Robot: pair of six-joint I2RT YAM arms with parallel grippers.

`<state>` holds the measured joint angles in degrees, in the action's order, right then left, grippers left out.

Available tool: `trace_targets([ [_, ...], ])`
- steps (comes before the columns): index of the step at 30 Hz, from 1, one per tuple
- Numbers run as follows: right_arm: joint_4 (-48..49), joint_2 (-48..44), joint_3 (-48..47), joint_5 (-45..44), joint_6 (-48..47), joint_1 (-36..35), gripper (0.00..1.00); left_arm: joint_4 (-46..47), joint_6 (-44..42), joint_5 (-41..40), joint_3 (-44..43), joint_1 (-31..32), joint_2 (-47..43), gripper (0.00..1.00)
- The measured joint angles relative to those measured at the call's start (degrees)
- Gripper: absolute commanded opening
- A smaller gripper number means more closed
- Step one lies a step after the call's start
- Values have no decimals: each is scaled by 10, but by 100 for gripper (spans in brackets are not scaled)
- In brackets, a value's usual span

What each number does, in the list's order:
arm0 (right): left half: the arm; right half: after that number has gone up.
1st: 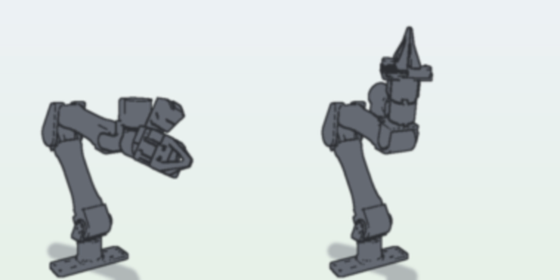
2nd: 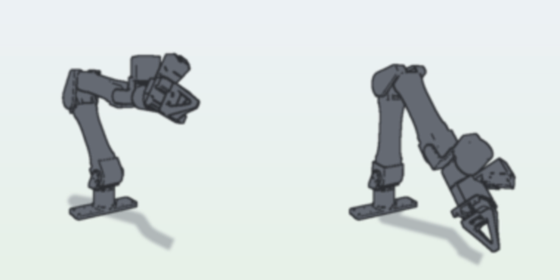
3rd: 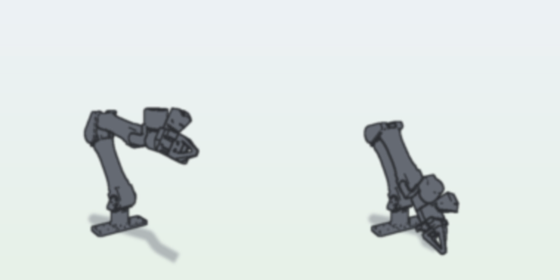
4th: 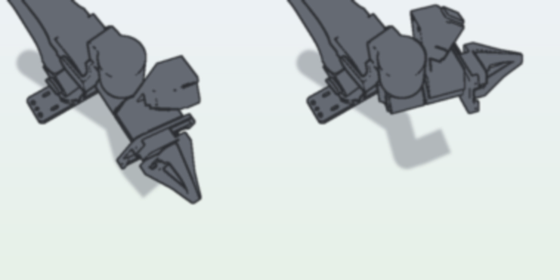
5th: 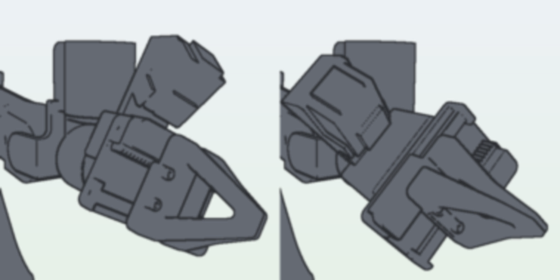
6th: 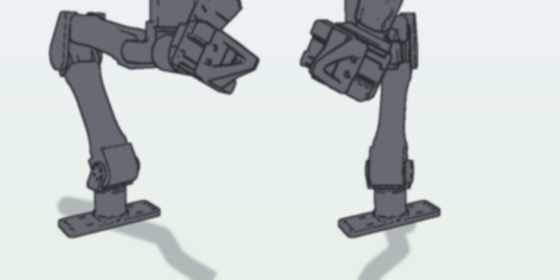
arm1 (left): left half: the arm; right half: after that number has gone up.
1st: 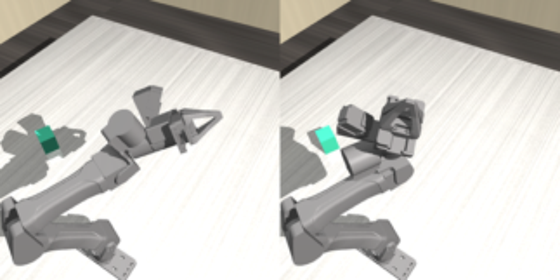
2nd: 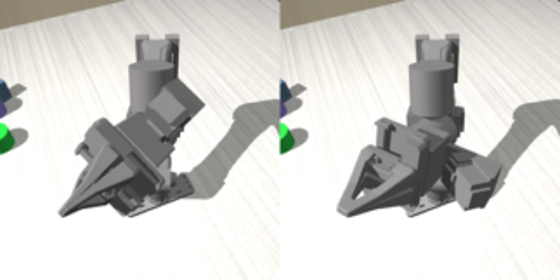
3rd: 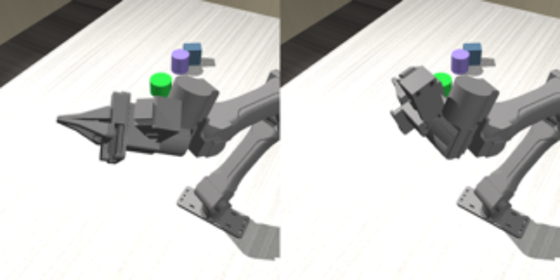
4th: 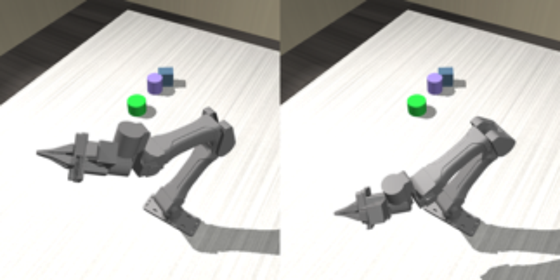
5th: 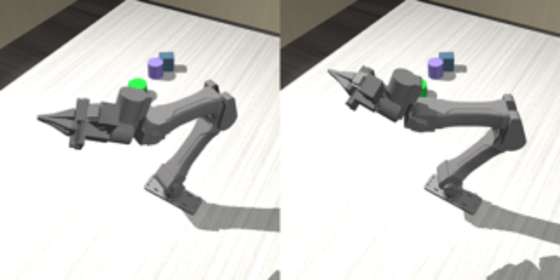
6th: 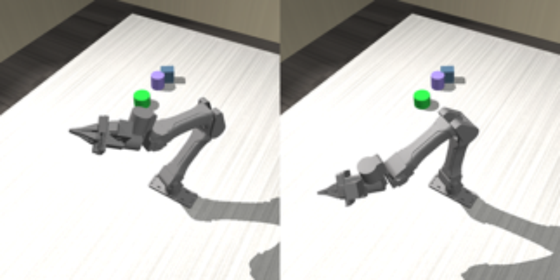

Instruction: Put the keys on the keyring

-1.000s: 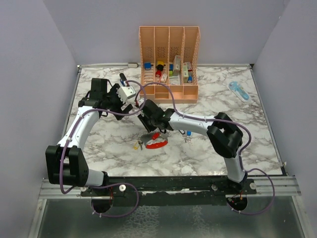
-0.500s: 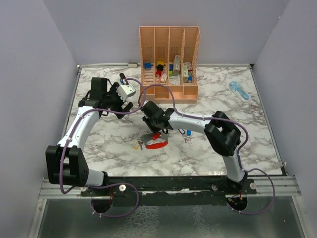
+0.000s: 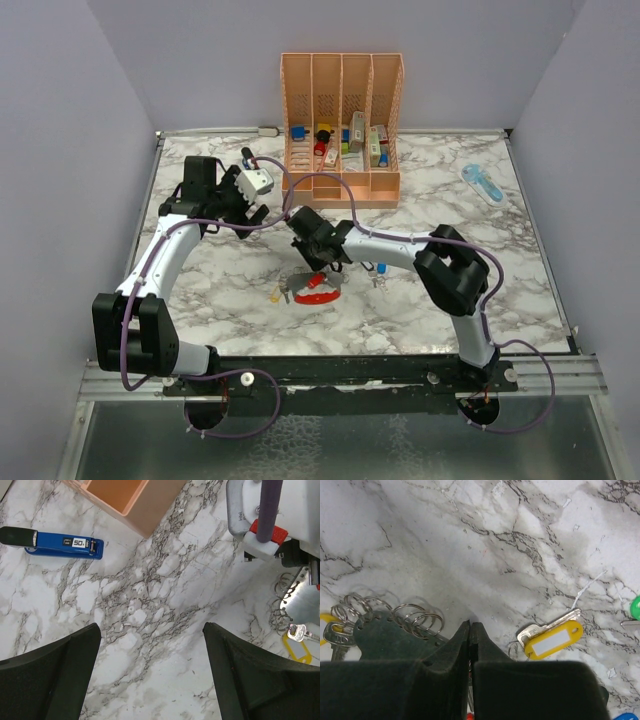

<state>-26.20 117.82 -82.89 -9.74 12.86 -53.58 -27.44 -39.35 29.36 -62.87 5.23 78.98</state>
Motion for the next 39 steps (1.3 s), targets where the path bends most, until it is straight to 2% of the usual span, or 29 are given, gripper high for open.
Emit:
trace_targets([
  [11,-8,-72,49,-3,14,0,1,14,14,8,0,0,0,87],
  [17,29,-146,87,-3,15,0,1,30,27,26,6,0,0,88],
  [24,92,-217,150,7,14,0,1,64,58,120,37,0,2,91],
  [31,130,-257,189,30,15,0,1,165,134,275,93,9,26,97],
  [39,151,-288,201,52,24,0,1,228,183,306,129,65,40,98],
])
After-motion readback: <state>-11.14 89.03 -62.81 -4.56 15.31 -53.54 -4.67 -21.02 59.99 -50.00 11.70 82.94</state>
